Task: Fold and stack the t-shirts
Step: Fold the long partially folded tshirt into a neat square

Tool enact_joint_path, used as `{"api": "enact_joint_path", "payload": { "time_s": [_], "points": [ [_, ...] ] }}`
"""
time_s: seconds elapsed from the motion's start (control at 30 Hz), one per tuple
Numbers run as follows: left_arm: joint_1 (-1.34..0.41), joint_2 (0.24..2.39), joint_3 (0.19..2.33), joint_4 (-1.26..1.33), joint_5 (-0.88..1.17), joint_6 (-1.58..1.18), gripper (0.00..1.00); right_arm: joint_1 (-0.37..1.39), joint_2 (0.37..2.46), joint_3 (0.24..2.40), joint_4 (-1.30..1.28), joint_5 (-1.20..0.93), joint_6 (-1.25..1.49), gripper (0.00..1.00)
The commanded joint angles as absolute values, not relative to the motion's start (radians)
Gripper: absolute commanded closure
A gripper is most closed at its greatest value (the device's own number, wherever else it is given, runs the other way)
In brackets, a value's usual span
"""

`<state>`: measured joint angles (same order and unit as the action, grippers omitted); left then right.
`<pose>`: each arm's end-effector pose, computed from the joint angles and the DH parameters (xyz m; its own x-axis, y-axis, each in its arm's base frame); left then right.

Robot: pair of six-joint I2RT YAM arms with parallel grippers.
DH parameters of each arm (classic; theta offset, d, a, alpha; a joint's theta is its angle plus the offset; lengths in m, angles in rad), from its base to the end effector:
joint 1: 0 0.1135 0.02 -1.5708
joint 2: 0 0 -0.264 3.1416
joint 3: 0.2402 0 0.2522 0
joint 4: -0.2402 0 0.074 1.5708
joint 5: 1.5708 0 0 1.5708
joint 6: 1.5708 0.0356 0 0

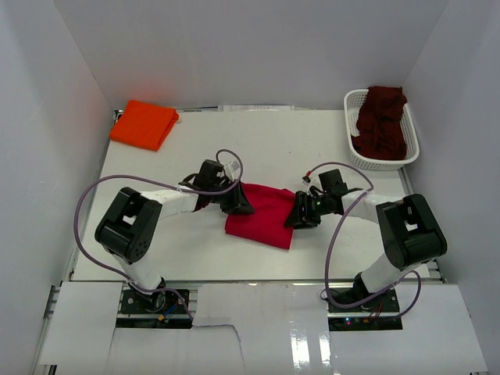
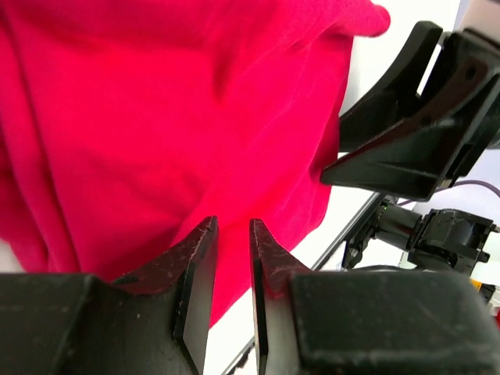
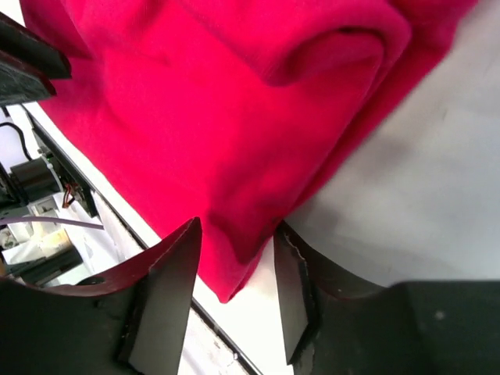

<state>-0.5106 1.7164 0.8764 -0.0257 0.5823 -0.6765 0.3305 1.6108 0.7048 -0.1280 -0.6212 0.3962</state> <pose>0.2816 -0.1802 0.1533 -0.9683 -0.0569 -0.2432 0.1448 0.6654 -0.7323 0.2596 0.1110 0.1330 -0.9604 0.0023 -0.2788 -0.1895 0.7281 0.6588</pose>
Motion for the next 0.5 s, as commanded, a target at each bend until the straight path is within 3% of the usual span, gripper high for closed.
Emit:
{"api": "enact_joint_path", "payload": {
  "time_s": [0.0,0.23,0.47],
  "points": [
    [-0.511,1.648,0.854,-0.026,0.561,-0.669,0.67,0.337,1.579,0.637,-0.155,-0.529,0.403,0.50],
    [-0.511,1.599,0.867,-0.018,0.581,-0.687,0.66,0.336,1.549,0.652,-0.167,-0.491,0.391,0.48],
    [-0.523,1.554,0.847,0.101,0.785,-0.709,0.66,0.316,1.533,0.709,-0.235,-0.442,0.371,0.48]
  ]
}}
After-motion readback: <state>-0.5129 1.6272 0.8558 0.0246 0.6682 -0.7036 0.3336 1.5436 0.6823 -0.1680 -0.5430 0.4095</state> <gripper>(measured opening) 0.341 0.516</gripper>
